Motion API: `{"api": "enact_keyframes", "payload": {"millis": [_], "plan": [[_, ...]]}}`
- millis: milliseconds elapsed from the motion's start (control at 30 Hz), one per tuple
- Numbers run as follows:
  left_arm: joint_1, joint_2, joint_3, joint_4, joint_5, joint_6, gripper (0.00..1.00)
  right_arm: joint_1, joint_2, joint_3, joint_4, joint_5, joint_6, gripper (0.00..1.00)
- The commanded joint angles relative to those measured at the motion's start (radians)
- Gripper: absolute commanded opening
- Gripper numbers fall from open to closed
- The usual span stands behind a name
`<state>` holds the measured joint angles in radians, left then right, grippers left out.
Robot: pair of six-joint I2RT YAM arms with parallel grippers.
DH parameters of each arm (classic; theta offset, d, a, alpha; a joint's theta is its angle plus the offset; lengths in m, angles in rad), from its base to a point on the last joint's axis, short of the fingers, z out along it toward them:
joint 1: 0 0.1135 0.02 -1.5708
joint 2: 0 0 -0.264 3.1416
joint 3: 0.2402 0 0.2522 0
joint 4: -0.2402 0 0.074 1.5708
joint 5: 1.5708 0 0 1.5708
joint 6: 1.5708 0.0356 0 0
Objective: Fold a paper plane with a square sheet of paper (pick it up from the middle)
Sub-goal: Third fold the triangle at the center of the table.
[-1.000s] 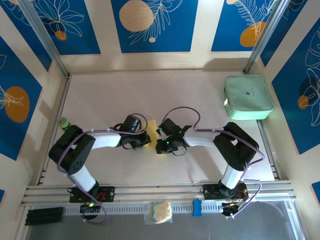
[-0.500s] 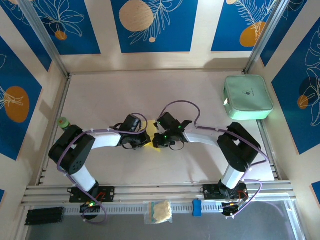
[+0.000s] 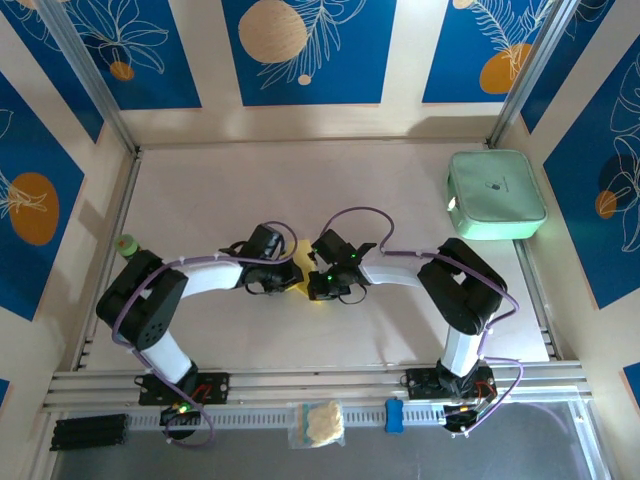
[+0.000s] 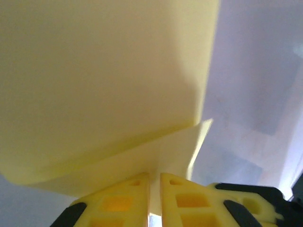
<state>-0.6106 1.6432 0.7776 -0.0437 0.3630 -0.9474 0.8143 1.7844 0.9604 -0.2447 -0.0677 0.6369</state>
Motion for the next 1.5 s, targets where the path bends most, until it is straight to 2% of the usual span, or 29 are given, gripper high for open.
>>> {"api": "enact_keyframes", "payload": {"millis": [0,433,733,933,1233,1367,1467], "plan": [[0.007,-0.043,0.056,-0.083,-0.014,0.100,0.16,0.003,0.044,-0.014,-0.064,0.046,0.003,0.03],[0.022,0.021,0.045,-0.092,-0.038,0.117,0.16,0.003,0.064,-0.002,-0.088,0.058,0.006,0.03],[0.054,0.036,-0.022,-0.032,-0.058,0.116,0.15,0.009,0.088,-0.011,-0.150,0.060,0.010,0.02],[0.117,0.034,-0.061,-0.027,-0.079,0.160,0.14,0.013,0.104,-0.050,-0.176,0.077,0.019,0.02],[0.287,0.029,-0.024,-0.120,-0.059,0.309,0.14,0.019,0.110,-0.057,-0.180,0.087,0.044,0.02],[0.302,-0.045,0.047,-0.231,-0.039,0.362,0.15,0.020,0.109,-0.041,-0.177,0.088,0.046,0.01],[0.295,-0.123,0.053,-0.230,0.017,0.326,0.15,0.019,0.107,-0.012,-0.171,0.091,0.037,0.01]]}}
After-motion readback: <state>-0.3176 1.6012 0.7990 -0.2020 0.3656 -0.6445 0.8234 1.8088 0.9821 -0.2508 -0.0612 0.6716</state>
